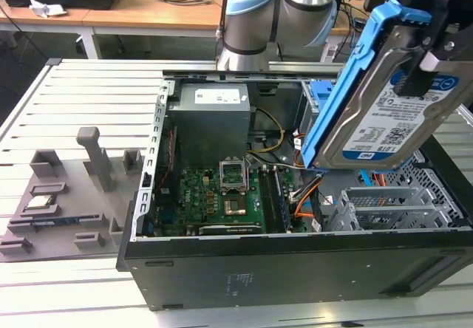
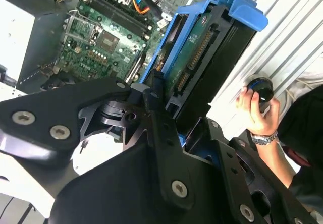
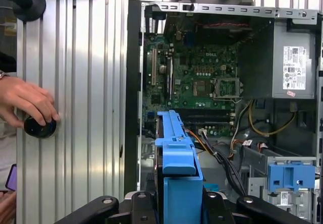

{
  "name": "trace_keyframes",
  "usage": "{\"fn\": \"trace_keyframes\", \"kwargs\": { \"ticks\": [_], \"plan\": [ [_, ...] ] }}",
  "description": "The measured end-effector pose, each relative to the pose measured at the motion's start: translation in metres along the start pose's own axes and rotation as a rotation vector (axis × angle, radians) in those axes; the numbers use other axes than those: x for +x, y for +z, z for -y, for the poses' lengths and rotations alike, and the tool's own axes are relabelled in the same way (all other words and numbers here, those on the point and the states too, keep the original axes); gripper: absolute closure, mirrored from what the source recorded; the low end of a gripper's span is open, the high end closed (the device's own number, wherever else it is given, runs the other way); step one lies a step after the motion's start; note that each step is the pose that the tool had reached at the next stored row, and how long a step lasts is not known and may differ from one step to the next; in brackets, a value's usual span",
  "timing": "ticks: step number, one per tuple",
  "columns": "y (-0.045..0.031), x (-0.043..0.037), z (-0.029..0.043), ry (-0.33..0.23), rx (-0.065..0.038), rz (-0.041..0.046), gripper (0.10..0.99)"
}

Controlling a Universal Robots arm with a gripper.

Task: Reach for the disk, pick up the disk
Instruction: 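Pick up the disk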

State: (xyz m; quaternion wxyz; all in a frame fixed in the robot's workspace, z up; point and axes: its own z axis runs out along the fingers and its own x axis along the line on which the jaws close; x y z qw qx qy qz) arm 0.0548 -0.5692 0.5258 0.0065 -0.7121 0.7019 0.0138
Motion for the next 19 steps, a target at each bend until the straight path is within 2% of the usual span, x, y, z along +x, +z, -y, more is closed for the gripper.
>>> {"fn": "trace_keyframes", "kwargs": {
  "ticks": [5,10,12,16,17,19],
  "plan": [
    [0.0006,0.0002,0.0113,0.0,0.0,-0.0035,0.725],
    [0.0015,0.0005,0.0273,0.0,0.0,-0.0079,0.725],
    [0.0021,0.0006,0.0365,0.0,0.0,-0.0108,0.725],
    [0.0027,0.0007,0.0458,0.0,0.0,-0.0151,0.725],
    [0.0047,0.001,0.059,0.0,0.0,-0.025,0.725],
    [0.0057,0.0011,0.0655,0.0,0.0,-0.0296,0.725]
  ]
}}
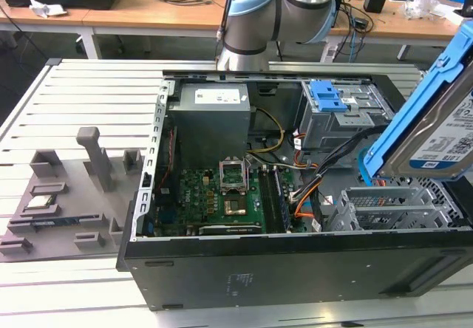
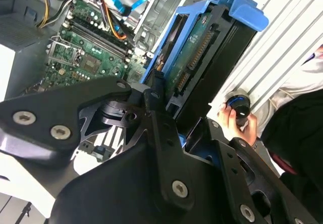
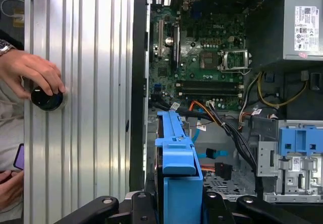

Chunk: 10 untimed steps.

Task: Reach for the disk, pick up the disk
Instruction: 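Pick up the disk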

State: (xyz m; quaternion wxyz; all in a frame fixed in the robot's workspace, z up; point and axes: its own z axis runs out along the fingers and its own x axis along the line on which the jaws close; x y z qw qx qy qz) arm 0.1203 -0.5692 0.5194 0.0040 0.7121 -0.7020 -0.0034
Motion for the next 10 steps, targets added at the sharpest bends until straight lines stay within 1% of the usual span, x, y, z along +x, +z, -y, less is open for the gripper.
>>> {"fn": "trace_keyframes", "kwargs": {
  "ticks": [7,10],
  "plan": [
    [0.0019,0.0001,0.0109,0.0,0.0,-0.009,0.725],
    [0.0036,0.0002,0.0156,0.0,0.0,-0.0161,0.725]
  ]
}}
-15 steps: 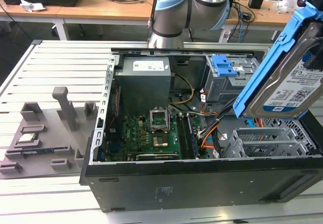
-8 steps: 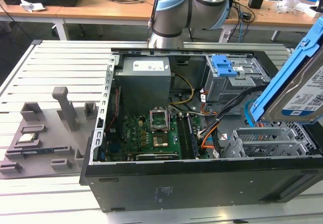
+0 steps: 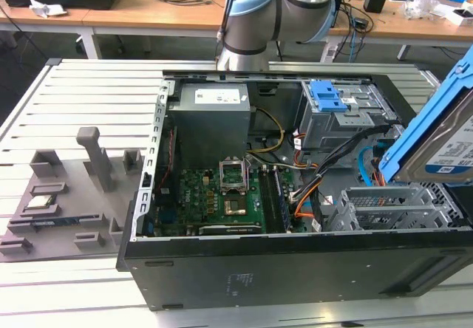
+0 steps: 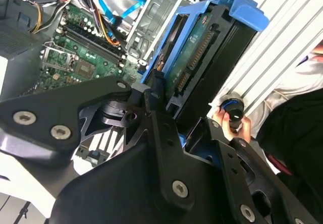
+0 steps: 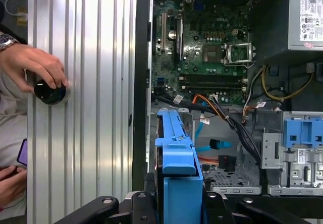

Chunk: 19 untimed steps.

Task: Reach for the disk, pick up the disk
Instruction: 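Pick up the disk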

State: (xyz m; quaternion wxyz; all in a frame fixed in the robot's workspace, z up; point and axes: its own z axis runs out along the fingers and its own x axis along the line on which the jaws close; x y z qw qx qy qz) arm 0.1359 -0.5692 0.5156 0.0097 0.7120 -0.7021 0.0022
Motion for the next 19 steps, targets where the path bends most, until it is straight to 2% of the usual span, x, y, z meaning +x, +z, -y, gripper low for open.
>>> {"fn": "trace_keyframes", "kwargs": {
  "ticks": [5,9,11,14,19],
  "plan": [
    [0.004,0.0001,0.0079,0.0,0.0,-0.0108,0.725],
    [0.0076,0.0001,0.0174,0.0,0.0,-0.0209,0.725],
    [0.0105,0.0002,0.0252,0.0,0.0,-0.0307,0.725],
    [0.0138,0.0002,0.0294,0.0,-0.001,-0.0387,0.725],
    [0.0197,0.0002,0.0327,0.0,-0.001,-0.0422,0.725]
  ]
}}
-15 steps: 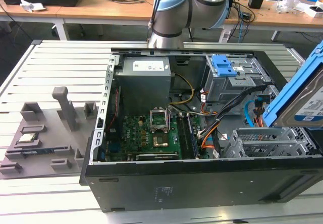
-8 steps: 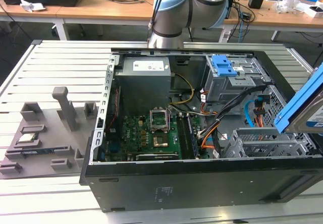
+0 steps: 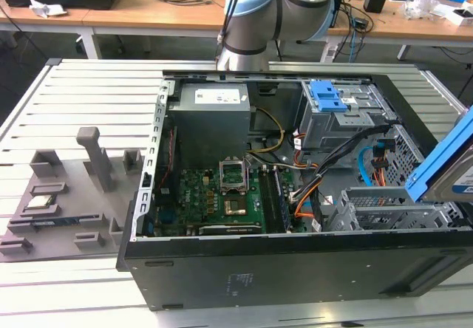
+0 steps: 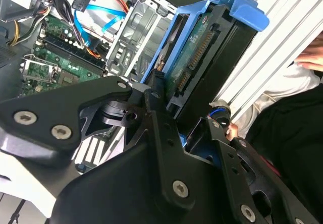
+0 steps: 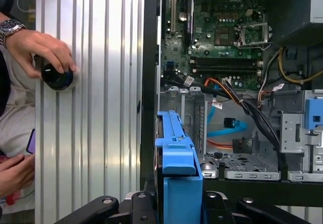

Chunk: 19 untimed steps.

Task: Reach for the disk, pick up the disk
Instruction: 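Pick up the disk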

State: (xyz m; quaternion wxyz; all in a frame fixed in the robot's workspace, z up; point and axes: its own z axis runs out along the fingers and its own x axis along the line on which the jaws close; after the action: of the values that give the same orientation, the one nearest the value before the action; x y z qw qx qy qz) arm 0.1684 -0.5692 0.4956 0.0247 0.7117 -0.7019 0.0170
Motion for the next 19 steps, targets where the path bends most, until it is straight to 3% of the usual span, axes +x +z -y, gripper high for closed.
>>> {"fn": "trace_keyframes", "kwargs": {
  "ticks": [8,19],
  "plan": [
    [0.0103,-0.0006,0.0022,0.0,0.0,-0.0034,0.725],
    [0.011,-0.0015,0.0009,0.0,0.0,-0.0035,0.725]
  ]
}}
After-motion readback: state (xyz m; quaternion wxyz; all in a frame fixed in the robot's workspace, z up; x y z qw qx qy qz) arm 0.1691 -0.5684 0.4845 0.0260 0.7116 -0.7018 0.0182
